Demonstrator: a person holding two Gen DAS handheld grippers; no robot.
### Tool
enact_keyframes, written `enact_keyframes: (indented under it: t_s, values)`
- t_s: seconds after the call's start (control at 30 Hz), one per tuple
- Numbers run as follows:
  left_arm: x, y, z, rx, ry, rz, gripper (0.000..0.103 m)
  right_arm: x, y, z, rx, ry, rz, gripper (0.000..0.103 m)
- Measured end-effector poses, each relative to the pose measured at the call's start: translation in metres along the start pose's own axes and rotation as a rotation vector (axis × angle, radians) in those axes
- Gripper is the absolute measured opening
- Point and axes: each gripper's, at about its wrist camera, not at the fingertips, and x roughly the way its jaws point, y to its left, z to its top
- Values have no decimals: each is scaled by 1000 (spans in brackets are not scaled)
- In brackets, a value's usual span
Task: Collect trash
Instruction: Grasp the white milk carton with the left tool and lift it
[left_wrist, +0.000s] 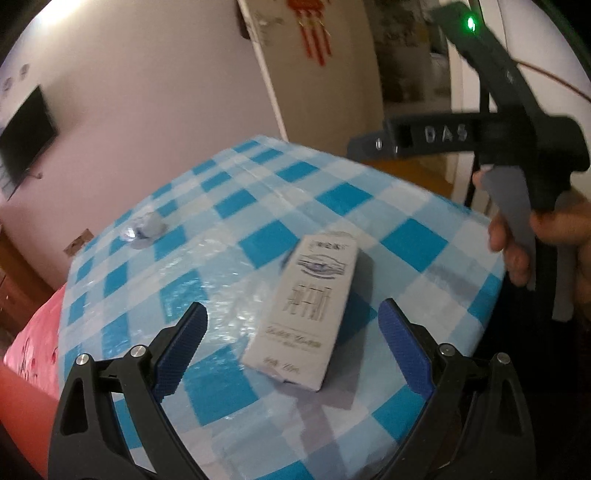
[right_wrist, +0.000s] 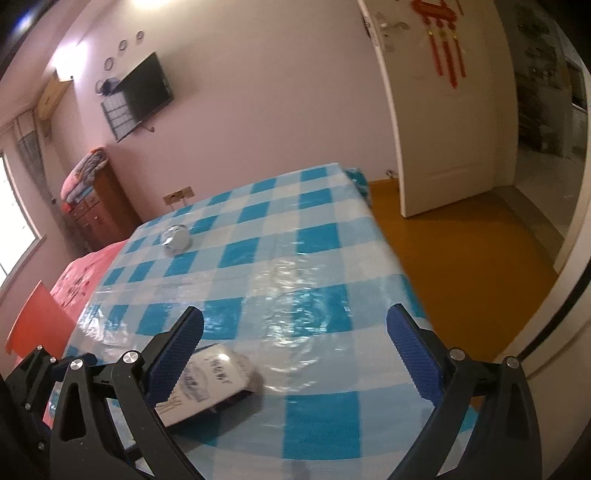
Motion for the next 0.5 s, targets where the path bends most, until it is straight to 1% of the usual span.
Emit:
enact_keyframes:
  t_s: [0.1, 0.2, 0.33, 0.4, 0.5]
  values:
    - [13, -5, 6, 37, 46, -2, 94, 2, -11, -1, 17, 11, -6, 98]
    - [23, -4, 11, 51, 76, -9, 94, 6, -18, -2, 25, 37, -16, 98]
    - [36, -1, 17, 46, 117, -5, 94, 13, -27, -6, 55, 68, -25, 98]
    - [45, 2, 17, 40, 143, 12, 94, 15, -30, -7, 68, 77, -11, 98]
    - [55, 8, 16, 12, 174, 17, 94, 19, -32, -8, 74, 94, -11, 98]
